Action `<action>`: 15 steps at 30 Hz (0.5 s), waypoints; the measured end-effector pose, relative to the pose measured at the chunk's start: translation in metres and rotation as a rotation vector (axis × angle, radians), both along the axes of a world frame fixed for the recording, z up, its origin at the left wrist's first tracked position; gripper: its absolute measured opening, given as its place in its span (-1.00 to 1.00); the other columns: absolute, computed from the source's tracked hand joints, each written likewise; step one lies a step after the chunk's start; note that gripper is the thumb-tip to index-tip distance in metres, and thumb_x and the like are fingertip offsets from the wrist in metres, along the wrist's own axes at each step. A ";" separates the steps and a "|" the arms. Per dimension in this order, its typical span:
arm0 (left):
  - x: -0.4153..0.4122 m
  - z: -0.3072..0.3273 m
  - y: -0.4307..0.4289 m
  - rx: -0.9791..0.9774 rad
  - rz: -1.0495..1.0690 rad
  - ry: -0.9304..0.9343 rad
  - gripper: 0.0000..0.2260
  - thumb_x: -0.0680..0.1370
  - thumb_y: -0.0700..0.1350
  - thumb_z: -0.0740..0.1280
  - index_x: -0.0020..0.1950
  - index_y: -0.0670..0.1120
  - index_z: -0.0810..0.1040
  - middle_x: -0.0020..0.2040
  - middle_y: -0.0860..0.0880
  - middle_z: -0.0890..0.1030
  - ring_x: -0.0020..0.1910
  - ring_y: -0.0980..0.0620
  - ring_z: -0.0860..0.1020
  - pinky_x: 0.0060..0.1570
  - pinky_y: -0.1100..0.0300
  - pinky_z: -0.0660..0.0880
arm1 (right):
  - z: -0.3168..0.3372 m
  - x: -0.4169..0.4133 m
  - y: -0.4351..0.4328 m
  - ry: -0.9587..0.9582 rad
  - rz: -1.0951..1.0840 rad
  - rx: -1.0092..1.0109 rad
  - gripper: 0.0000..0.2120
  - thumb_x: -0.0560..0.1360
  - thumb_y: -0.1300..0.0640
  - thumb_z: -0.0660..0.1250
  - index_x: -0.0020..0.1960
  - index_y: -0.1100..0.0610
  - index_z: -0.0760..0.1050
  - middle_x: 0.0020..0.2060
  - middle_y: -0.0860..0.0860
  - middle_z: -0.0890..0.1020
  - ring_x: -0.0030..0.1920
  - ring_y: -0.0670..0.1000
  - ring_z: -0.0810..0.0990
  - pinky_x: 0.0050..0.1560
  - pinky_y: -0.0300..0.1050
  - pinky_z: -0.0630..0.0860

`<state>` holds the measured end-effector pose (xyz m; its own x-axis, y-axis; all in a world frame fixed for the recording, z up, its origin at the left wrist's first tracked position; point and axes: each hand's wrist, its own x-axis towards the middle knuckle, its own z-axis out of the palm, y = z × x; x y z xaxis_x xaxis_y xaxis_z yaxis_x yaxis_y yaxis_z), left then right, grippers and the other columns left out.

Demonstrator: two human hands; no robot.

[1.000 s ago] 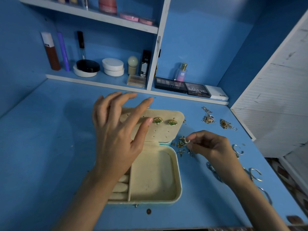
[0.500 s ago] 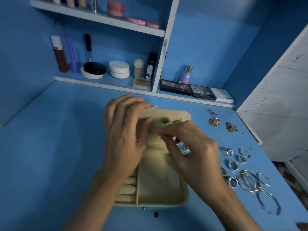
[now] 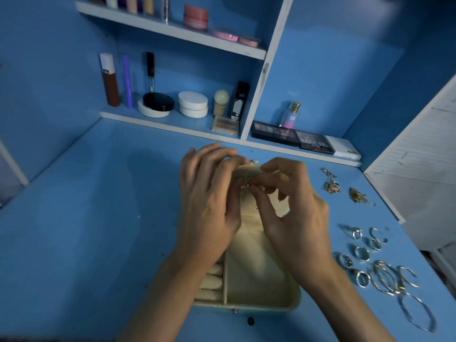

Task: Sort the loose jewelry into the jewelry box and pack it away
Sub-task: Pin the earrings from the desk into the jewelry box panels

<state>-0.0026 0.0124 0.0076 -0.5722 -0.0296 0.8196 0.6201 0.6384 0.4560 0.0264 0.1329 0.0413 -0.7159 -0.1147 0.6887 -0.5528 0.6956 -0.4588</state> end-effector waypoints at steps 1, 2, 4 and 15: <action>0.000 0.000 0.000 0.001 0.001 -0.003 -0.78 0.46 -0.34 0.31 0.09 -0.22 0.57 0.11 -0.12 0.57 0.24 -0.08 0.39 0.34 -0.11 0.25 | 0.000 0.000 0.000 -0.005 0.000 0.001 -0.51 0.41 0.38 0.41 0.08 -0.06 0.27 -0.15 -0.01 0.62 -0.16 -0.33 0.47 -0.10 -0.58 0.30; 0.000 0.000 0.000 0.002 0.001 -0.006 -0.78 0.45 -0.34 0.32 0.09 -0.22 0.57 0.11 -0.12 0.57 0.24 -0.08 0.39 0.33 -0.12 0.26 | -0.001 0.000 0.001 -0.009 -0.001 0.006 -0.51 0.41 0.38 0.41 0.08 -0.07 0.26 -0.15 -0.01 0.62 -0.16 -0.30 0.48 -0.10 -0.57 0.30; 0.000 0.000 0.000 0.002 0.005 -0.008 -0.78 0.46 -0.34 0.33 0.09 -0.22 0.57 0.11 -0.12 0.57 0.24 -0.08 0.39 0.32 -0.13 0.27 | 0.000 -0.001 0.000 -0.005 -0.007 0.030 -0.52 0.42 0.36 0.40 0.09 -0.06 0.26 -0.14 -0.01 0.62 -0.17 -0.29 0.47 -0.10 -0.57 0.30; 0.000 0.000 0.000 -0.012 0.020 -0.007 -0.77 0.45 -0.33 0.35 0.10 -0.20 0.56 0.11 -0.11 0.57 0.24 -0.08 0.40 0.35 -0.08 0.25 | -0.003 -0.001 0.000 0.020 -0.012 0.053 -0.53 0.44 0.37 0.37 0.14 -0.05 0.26 -0.14 0.04 0.60 -0.16 -0.29 0.39 -0.07 -0.58 0.28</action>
